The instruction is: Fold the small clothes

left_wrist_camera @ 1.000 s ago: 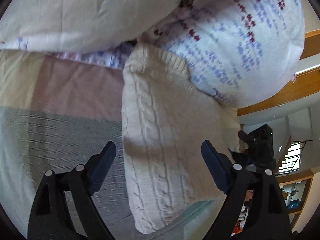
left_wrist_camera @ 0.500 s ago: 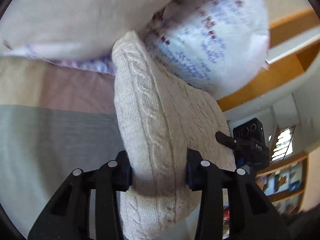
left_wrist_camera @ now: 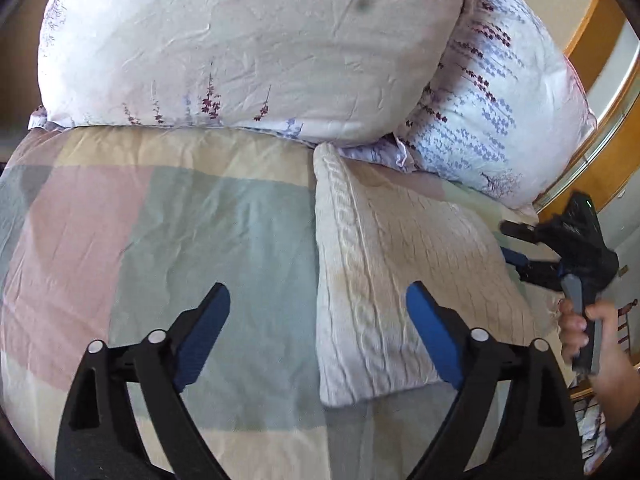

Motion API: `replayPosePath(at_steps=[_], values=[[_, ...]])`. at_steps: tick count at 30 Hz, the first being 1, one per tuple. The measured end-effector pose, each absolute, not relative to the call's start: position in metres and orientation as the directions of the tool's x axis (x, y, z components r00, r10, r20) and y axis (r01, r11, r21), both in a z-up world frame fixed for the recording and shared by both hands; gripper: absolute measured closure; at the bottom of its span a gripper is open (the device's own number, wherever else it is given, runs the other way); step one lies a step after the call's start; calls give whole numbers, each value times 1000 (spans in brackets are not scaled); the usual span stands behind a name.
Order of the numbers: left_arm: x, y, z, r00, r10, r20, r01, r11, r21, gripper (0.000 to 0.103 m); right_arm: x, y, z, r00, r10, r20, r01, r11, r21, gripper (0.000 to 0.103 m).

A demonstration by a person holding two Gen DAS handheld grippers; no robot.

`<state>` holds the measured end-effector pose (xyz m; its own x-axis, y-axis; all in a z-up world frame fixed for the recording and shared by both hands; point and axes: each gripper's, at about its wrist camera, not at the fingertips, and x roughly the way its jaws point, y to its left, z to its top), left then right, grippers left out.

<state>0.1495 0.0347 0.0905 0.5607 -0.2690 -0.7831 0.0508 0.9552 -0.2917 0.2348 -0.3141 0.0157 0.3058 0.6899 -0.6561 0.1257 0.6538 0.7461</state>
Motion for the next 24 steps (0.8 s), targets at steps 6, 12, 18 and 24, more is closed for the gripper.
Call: replayPosePath(at_steps=[6,12,18,24], values=[[110,29,86,599,-162,-784,4,980,-199,2,251,-303,11,356,542,-761,163,766,622,95],[81,28,68,553,-111,-826,4,991,-130,2,245,-285,43,406,468,-784,107,828,550,80],[62,38,56,502,-105,-859,24,994,-108,2,160,-260,85,487,570,-662,-85,785,613,48],[64,21,48,496,-109,-861,41,994,-102,2,164,-232,25,395,418,-818,49,880,473,40]])
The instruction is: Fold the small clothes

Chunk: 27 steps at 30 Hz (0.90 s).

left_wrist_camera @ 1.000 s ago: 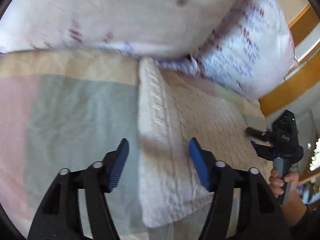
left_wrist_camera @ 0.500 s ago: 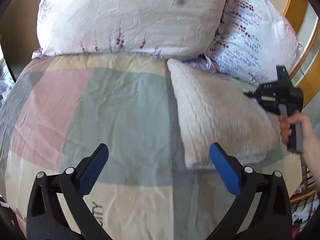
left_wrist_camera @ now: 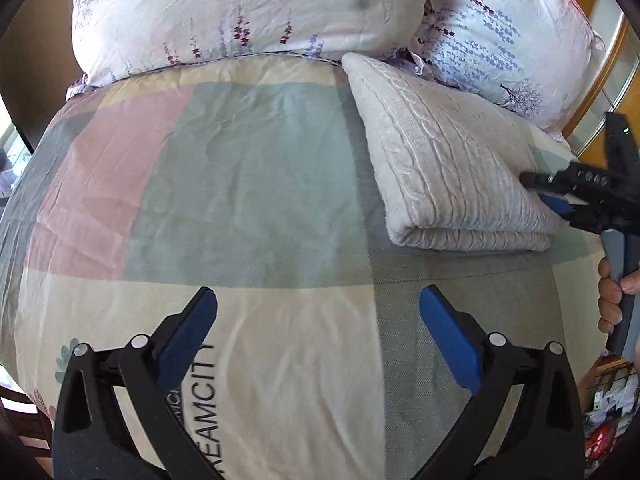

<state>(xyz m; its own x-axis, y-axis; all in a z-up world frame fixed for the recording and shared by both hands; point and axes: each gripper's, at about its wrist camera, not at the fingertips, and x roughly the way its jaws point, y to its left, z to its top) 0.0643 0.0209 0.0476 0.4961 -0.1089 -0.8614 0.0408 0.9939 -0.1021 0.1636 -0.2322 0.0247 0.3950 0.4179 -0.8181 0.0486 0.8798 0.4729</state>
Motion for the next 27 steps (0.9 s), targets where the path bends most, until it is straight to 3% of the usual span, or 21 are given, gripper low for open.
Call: replayPosePath(at_steps=[2,4,5,10,14,16,20,27], values=[[65,11,46,504,-96,-859,51,995,-81,2,151,-229,41,455,398,-797,44,883,467,38],[63,4,43,519,-87,-850,52,996,-70,2,126,-222,55,536,312,-784,17,925,380,13],[62,0,40,520,-83,-850,51,997,-66,2,109,-220,57,576,254,-777,13,947,320,9],[58,-15,22,501,-45,-865,48,999,-24,2,75,-224,15,529,126,-839,9,988,154,9],[55,-22,19,515,-8,-857,38,999,13,2,62,-228,9,511,102,-853,12,992,126,8],[56,-22,19,514,-4,-858,24,1000,10,2,62,-223,10,508,98,-856,-9,994,109,1],[59,-22,18,493,0,-870,21,1000,12,2,59,-212,6,497,45,-867,-27,999,36,1],[62,-22,14,447,-5,-895,31,999,10,2,58,-211,6,490,12,-872,36,999,34,1]])
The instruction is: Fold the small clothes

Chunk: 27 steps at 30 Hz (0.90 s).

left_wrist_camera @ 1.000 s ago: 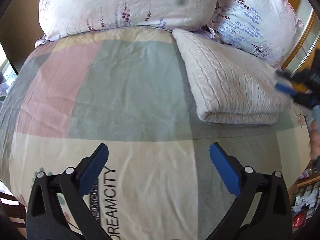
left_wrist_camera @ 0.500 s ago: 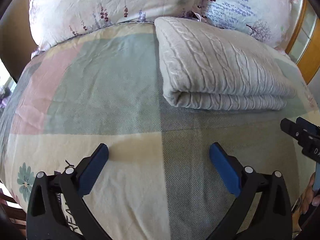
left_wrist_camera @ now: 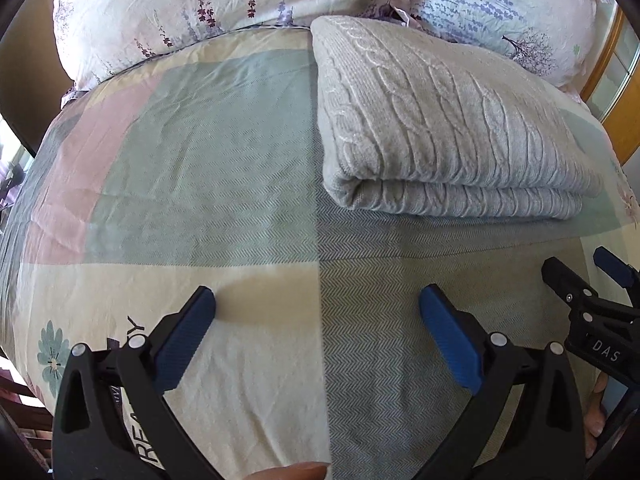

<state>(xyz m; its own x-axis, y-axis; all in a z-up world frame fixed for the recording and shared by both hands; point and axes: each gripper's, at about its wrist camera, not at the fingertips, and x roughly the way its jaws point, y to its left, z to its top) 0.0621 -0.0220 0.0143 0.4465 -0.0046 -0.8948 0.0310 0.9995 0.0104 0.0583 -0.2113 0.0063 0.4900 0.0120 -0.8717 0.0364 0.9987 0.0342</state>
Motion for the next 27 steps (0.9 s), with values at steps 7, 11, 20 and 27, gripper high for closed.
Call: replayPosePath(at_steps=[7,11,20,27], values=[[60,-22,15,462,-4,-887,34,999,13,2,59,-213,6,493,20,-870,9,1000,28,1],[60,-22,15,458,-3,-889,33,999,13,2,58,-212,6,495,20,-869,8,1000,27,1],[60,-22,15,460,-4,-888,36,999,14,2,58,-212,5,496,19,-868,8,1000,27,1],[60,-22,16,460,-3,-888,35,999,14,2,58,-212,6,496,19,-868,8,1000,27,1]])
